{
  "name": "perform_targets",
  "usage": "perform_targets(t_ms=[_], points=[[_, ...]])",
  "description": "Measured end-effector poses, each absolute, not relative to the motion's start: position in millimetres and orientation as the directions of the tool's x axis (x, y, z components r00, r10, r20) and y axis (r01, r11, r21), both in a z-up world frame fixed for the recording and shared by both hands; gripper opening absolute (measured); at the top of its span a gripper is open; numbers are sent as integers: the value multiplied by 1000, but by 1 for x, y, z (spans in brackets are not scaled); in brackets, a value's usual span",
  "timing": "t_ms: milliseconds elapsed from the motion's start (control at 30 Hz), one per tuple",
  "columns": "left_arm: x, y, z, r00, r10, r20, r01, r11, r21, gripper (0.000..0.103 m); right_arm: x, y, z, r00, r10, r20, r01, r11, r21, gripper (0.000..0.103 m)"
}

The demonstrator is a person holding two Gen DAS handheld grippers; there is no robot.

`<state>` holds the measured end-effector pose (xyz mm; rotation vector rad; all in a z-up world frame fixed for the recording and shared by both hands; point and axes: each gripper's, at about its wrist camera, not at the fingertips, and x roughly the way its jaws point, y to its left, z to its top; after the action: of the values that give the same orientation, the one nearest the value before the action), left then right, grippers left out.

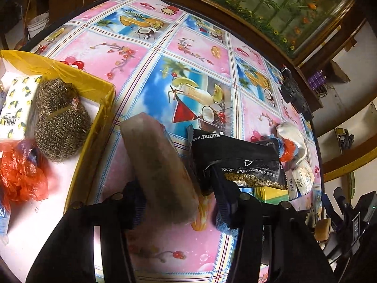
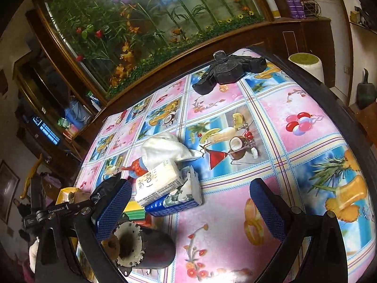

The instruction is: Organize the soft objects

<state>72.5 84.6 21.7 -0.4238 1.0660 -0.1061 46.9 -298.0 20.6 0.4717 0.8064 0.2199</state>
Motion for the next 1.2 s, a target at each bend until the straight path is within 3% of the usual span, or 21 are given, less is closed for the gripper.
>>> perform_targets(t_ms=[67, 333, 500, 667, 867, 1067, 1200], points=[[67, 86, 26, 500, -315, -806, -106, 902, -418, 33, 48, -302, 17, 669, 370, -644, 1, 866, 499, 102], [12, 92, 75, 604, -444, -662, 9, 834, -552, 33, 62, -301, 3, 590, 427, -685, 29, 836, 547, 102], [-23, 106, 101, 672, -457, -582, 107, 838, -535, 34, 56, -283, 46, 562, 408, -719, -22, 877, 481, 102], [-39, 136, 97, 659, -502, -561, 136, 812, -567, 34, 62, -210, 95, 514, 436, -739, -170, 896, 411, 102], [-59, 179, 88, 626, -558, -544, 166, 778, -606, 34, 110, -110, 91, 302, 507, -807, -192, 862, 469, 101], [-81, 229, 94, 652, -517, -555, 167, 811, -560, 34, 109, -35, 81, 207, 363, -909, -292, 909, 297, 90], [-85, 244, 98, 644, -502, -577, 157, 826, -542, 34, 97, 2, 68, 183, 305, -935, -338, 912, 232, 68]])
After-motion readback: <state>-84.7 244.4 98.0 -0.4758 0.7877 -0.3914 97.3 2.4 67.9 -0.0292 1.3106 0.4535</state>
